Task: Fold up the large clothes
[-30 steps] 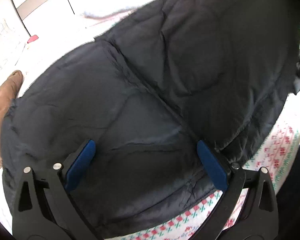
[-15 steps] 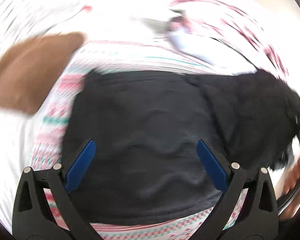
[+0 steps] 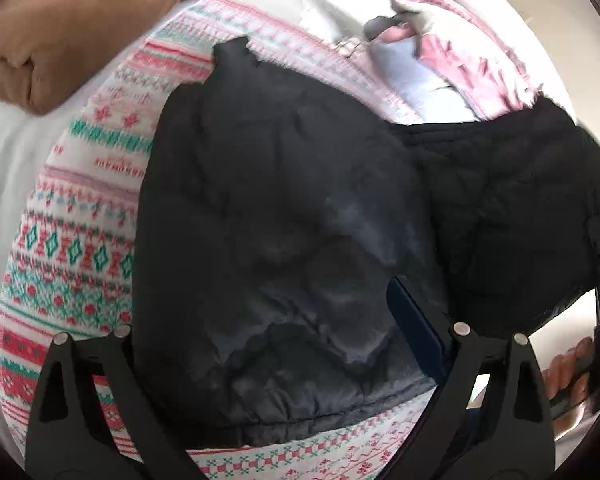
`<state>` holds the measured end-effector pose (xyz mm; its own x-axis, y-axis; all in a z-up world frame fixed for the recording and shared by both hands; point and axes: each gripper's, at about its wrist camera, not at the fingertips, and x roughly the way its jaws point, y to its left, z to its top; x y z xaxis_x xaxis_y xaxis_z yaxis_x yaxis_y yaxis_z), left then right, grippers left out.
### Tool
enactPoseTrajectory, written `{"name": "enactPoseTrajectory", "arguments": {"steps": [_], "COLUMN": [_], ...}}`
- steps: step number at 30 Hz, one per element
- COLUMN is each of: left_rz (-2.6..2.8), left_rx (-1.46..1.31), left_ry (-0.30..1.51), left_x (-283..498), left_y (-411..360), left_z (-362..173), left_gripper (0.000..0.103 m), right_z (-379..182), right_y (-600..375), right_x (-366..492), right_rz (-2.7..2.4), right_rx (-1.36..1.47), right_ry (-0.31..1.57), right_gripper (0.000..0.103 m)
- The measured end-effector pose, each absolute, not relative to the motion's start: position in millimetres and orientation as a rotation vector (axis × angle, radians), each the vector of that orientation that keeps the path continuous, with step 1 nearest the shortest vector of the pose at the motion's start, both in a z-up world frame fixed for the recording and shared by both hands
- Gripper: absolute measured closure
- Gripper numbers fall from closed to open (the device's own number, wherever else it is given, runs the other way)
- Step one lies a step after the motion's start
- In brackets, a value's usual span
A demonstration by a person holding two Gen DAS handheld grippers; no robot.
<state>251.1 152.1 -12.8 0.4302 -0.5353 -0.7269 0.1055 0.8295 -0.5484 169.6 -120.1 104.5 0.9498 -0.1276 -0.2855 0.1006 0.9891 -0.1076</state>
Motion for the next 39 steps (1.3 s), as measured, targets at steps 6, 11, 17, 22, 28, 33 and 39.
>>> {"name": "enactPoseTrajectory", "arguments": {"steps": [6, 11, 17, 22, 28, 33, 39], "left_rz": [-0.386, -0.259, -0.263, -0.258, -0.245, -0.192, -0.185], "left_rx": [-0.716, -0.801, -0.686, -0.65, -0.554, -0.371, -0.187], "left_ry": [0.973, 0.961, 0.955, 0.946, 0.883, 0.805, 0.821], "left_x": [254.1, 248.1, 246.1, 251.3, 242.6, 233.3, 235.8], "left_y": [227.8, 275.2, 259.8, 252.3, 235.1, 203.1, 161.2], "left_z": [11.1, 8.0, 20.6, 20.8, 37.1, 56.5, 56.8], "left_gripper": [0.007, 0.007, 0.007, 0.007, 0.007, 0.007, 0.03], "right_z": [68.6, -21.8, -44.4, -23.4, 20.3, 47.4, 30.2], "right_y": [5.5, 87.1, 95.3, 78.3, 33.9, -0.2, -36.2], "right_x": [171.9, 180.6, 175.9, 175.8, 147.2, 157.9, 188.8], "right_rz": [0.148, 0.355, 0.378, 0.467, 0.611, 0.651, 0.635], "right_rx": [-0.427, -0.694, -0.736, -0.628, -0.47, -0.267, -0.046], "right_ry": [0.283, 0.461, 0.485, 0.55, 0.551, 0.578, 0.7], "right_gripper": [0.089, 0.084, 0.069, 0.042, 0.039, 0.038, 0.038]}}
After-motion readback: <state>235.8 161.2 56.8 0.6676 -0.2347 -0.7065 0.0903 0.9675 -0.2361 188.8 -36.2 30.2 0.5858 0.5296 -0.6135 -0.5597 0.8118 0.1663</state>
